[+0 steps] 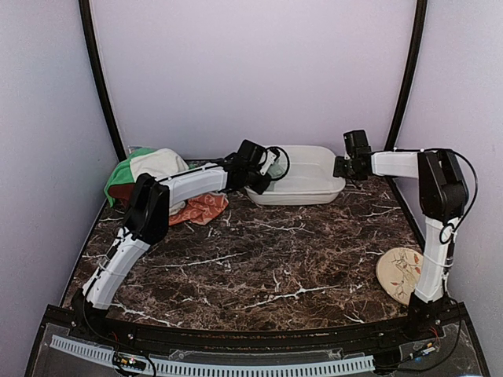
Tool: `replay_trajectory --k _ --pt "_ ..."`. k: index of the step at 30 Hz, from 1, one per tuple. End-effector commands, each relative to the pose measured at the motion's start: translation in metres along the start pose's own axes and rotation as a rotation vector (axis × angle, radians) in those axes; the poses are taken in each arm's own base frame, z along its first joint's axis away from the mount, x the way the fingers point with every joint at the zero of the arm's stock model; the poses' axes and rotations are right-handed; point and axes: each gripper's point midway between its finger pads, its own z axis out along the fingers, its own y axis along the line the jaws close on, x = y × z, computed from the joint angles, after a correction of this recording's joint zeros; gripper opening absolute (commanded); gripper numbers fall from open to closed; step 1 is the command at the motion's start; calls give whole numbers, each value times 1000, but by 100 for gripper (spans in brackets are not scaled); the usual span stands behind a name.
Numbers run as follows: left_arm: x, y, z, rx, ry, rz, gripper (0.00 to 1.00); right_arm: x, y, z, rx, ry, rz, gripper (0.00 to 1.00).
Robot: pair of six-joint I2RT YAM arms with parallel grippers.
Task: Roll the towels
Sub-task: Move the storage box to the center of the board.
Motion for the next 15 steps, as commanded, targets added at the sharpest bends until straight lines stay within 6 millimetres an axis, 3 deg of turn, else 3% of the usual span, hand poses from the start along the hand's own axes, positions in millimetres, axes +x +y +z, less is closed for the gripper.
replay_trajectory --k 1,7,15 --pt "4 -2 -11 25 56 17 0 14 23 3 -122 57 43 50" --pt "1 10 -26 26 83 14 0 50 43 -9 -254 121 89 27" --pt "-1 32 -43 -20 112 75 0 93 83 -56 -399 171 130 23"
